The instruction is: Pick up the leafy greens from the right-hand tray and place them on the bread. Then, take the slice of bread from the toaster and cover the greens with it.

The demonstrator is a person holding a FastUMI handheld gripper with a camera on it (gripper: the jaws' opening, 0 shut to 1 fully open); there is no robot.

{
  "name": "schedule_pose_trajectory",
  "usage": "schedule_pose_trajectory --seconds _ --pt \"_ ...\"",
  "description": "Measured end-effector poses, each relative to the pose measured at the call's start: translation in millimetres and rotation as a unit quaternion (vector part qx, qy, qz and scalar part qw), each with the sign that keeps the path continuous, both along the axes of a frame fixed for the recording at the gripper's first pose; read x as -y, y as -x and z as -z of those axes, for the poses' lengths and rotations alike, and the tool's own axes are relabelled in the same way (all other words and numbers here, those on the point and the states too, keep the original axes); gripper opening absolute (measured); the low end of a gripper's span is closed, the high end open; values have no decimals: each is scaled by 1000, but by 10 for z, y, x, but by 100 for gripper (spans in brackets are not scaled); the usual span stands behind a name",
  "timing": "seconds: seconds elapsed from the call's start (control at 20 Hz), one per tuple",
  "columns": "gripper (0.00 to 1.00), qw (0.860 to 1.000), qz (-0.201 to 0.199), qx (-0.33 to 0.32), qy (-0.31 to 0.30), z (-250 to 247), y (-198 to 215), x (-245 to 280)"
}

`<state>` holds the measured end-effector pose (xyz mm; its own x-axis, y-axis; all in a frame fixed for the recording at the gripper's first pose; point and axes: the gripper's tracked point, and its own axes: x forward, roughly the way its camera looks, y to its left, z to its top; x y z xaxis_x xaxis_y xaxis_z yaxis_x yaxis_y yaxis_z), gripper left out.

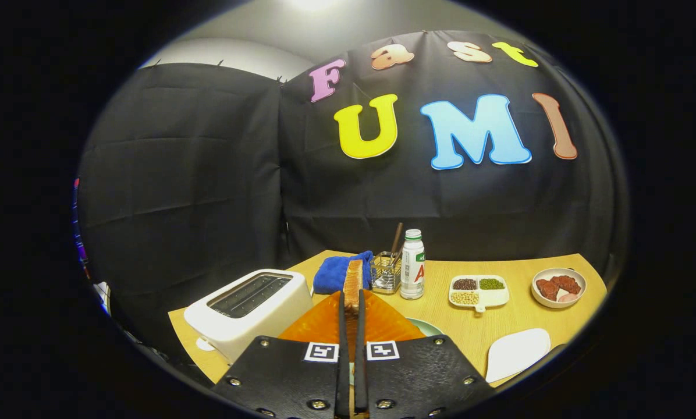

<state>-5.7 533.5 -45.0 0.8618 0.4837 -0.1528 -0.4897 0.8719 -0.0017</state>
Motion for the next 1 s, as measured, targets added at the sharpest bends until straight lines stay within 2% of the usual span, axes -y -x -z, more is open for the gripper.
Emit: schedule_pose_trajectory --seconds 0.4,0.65,1.0 --pt "3 1000 8 -22 3 264 -54 -16" --pt "4 999 2 -43 -14 455 -84 -103" --pt "4 998 17 -57 -29 773 -240 -20"
